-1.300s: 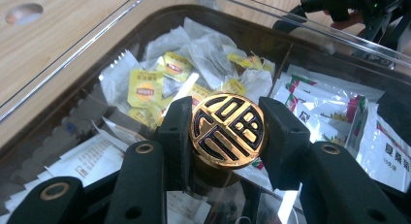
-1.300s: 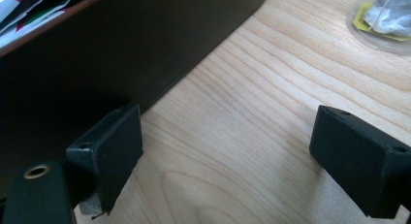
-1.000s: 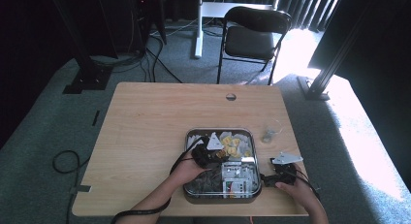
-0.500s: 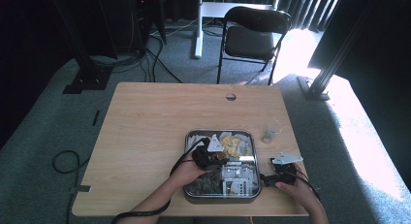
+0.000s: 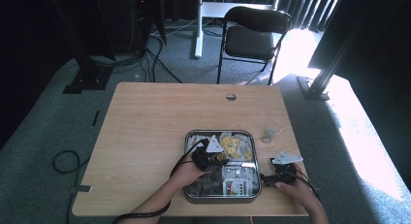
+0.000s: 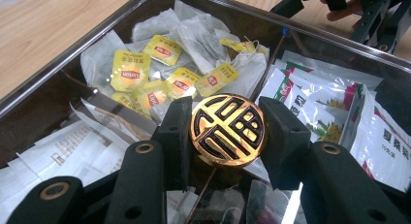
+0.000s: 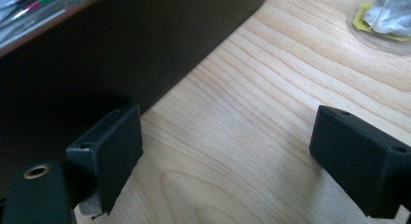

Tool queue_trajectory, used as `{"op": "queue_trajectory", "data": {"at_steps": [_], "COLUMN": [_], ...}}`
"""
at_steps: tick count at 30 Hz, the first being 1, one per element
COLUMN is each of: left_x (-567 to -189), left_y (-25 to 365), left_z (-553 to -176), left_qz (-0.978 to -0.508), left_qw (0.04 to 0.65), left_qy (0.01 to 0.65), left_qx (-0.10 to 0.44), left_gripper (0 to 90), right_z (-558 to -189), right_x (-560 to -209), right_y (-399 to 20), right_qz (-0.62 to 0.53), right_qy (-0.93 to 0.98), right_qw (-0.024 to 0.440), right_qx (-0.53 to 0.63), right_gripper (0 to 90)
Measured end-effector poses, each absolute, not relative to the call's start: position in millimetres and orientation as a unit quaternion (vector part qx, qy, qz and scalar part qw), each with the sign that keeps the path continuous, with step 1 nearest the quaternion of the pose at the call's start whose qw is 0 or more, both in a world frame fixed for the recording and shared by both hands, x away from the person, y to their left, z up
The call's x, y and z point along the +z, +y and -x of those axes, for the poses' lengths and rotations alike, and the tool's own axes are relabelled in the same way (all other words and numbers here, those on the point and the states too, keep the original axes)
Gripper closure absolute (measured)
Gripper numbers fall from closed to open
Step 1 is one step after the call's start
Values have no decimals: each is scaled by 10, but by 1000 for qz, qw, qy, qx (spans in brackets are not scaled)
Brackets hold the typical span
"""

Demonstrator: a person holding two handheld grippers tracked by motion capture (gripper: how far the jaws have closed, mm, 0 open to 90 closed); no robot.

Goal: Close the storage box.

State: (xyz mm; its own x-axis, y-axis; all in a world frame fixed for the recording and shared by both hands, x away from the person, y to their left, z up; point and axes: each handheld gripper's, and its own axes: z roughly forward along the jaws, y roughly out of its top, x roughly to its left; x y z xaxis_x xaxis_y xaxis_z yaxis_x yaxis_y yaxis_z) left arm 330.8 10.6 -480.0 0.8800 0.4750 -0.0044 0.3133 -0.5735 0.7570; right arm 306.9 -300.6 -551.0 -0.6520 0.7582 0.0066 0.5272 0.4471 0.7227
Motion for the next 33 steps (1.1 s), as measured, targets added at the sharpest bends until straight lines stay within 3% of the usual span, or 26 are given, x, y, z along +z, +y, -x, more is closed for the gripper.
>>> {"op": "queue_trajectory", "data": {"at_steps": [3, 5, 6, 9, 12, 18, 19, 33], "left_x": [-4792, -4777, -4772, -4779, -4776, -4773, -4773, -4733], "left_y": [113, 123, 124, 137, 157, 167, 163, 316], "left_z": [-3309, -3318, -3318, -3315, -3324, -3342, -3337, -3345], "left_qz": [-882, -882, -883, -881, -874, -870, -872, -856], "left_qw": [405, 407, 405, 413, 421, 424, 422, 440], "left_qy": [224, 224, 222, 221, 233, 242, 240, 250], "left_qx": [94, 81, 78, 67, 69, 68, 70, 103], "left_gripper": [577, 434, 418, 242, 143, 65, 0, 0], "right_z": [-3069, -3070, -3070, -3070, -3070, -3068, -3068, -3068], "right_x": [-5510, -5510, -5510, -5510, -5510, -5510, -5510, -5510], "right_y": [-3006, -3006, -3006, -3006, -3006, -3006, -3006, -3006], "right_qz": [-385, -384, -384, -384, -384, -385, -385, -385], "right_qy": [835, 835, 835, 835, 835, 835, 835, 835], "right_qw": [161, 161, 162, 161, 162, 162, 162, 162], "right_qx": [358, 358, 358, 358, 358, 358, 358, 358], "right_gripper": [112, 112, 112, 112, 112, 112, 112, 112]}}
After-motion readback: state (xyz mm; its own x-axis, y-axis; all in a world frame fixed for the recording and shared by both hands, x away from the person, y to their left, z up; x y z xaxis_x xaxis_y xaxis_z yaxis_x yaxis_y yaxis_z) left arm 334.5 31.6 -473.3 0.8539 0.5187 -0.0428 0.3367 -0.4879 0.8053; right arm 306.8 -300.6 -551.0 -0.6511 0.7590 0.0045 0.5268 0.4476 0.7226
